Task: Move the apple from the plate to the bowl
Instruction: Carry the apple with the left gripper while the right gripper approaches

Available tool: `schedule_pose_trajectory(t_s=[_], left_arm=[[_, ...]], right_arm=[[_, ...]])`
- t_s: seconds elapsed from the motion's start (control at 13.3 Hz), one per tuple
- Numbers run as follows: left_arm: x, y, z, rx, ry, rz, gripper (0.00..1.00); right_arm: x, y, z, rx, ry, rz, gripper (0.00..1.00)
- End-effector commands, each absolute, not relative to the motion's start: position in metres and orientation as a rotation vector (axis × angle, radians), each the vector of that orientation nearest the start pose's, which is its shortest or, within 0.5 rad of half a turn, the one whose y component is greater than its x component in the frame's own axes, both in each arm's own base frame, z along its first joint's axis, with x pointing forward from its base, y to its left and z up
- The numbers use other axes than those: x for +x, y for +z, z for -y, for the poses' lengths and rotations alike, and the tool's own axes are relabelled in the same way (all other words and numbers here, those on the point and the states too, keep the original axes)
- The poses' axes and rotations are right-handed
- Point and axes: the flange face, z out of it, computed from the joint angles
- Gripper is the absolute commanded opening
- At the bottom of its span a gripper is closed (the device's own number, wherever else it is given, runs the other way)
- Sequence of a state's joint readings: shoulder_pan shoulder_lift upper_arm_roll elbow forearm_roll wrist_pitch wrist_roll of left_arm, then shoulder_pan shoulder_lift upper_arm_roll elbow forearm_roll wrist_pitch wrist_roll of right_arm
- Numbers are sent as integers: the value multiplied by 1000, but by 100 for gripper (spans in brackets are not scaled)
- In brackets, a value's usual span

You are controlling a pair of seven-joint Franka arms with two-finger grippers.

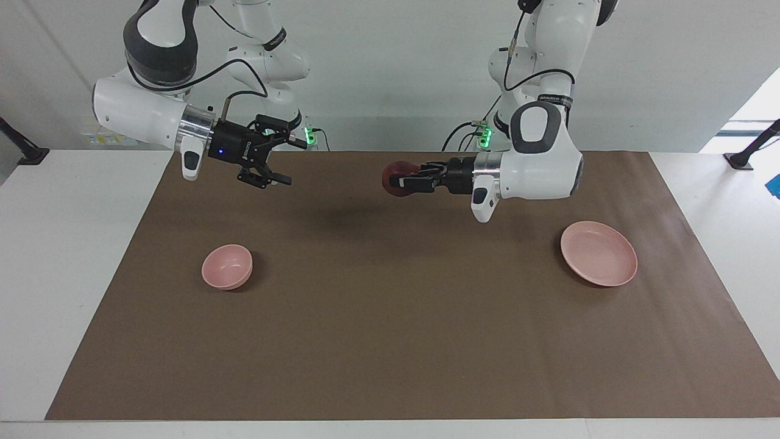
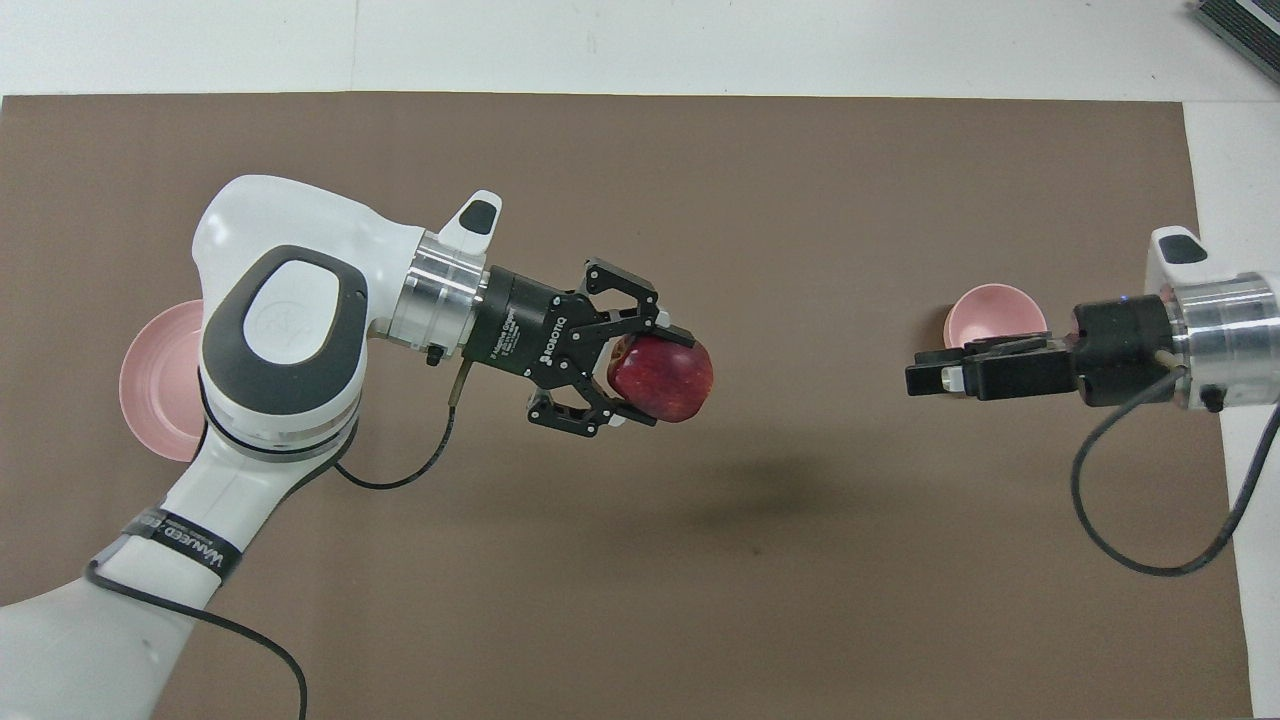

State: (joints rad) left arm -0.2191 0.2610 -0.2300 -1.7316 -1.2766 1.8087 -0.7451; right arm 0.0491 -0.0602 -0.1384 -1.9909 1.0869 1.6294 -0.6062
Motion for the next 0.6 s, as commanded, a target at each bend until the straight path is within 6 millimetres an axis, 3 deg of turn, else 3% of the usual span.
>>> schedule_pose_trajectory(t_s=[0.0,0.23,0.53], left_arm=[[534,489,378,1693,-1010,-859,0],[526,496,397,1543,-1084,-922,0],[510,496,420,1520,-1126,-912,0]], right_arm=[[507,518,-48,-1951,-108,210,100],[495,516,-56,-1909,-82,168,100],[496,517,-57,-1912,-8,72,100]])
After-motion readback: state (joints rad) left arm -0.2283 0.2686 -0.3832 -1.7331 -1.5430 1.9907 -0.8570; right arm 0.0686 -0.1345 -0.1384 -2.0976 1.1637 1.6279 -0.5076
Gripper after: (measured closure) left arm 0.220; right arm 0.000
